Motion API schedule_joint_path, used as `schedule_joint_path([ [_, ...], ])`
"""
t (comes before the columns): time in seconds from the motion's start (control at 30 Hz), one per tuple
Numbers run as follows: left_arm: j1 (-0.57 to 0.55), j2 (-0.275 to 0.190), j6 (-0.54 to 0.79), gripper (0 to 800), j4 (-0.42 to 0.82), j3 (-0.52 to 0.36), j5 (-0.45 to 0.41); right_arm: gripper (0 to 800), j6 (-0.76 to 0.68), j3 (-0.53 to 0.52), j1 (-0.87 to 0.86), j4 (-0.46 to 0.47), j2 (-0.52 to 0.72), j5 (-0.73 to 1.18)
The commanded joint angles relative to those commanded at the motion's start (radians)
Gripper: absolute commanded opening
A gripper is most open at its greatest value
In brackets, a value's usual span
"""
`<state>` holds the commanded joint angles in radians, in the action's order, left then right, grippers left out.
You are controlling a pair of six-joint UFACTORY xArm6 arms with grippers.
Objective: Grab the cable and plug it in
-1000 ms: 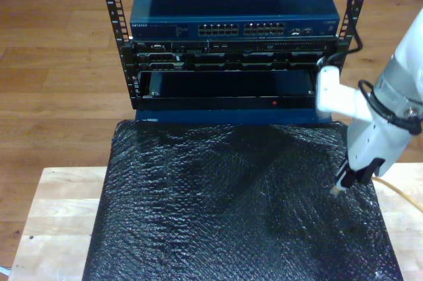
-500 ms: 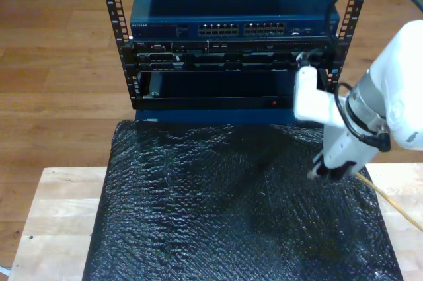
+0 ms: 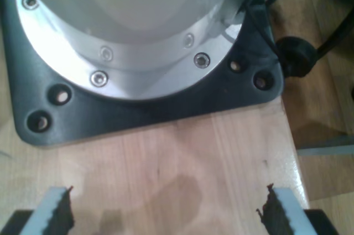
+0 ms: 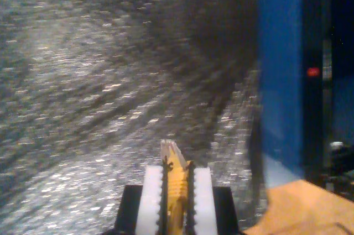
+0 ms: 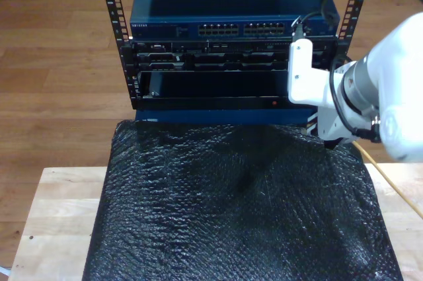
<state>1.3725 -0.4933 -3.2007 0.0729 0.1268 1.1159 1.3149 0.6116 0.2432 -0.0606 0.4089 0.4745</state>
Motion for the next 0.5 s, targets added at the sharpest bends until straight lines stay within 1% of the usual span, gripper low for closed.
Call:
schedule_joint_path([
  [0.07, 0.000, 0.000, 0.000, 800, 0.000, 0.002, 0.000, 2, -0.002, -0.017, -0.002, 0.021, -0.023, -0.063],
  [0.23, 0.000, 0.000, 0.000, 800, 0.000, 0.000, 0.000, 1, 0.003, 0.005, -0.003, 0.028, -0.064, -0.206],
  [0.33, 0.000, 0.000, 0.000, 800, 0.000, 0.000, 0.000, 1, 0.002, 0.008, -0.020, 0.029, -0.095, -0.232],
  [0.5, 0.000, 0.000, 0.000, 800, 0.000, 0.000, 0.000, 1, 0.005, -0.005, -0.069, 0.041, -0.095, -0.273],
])
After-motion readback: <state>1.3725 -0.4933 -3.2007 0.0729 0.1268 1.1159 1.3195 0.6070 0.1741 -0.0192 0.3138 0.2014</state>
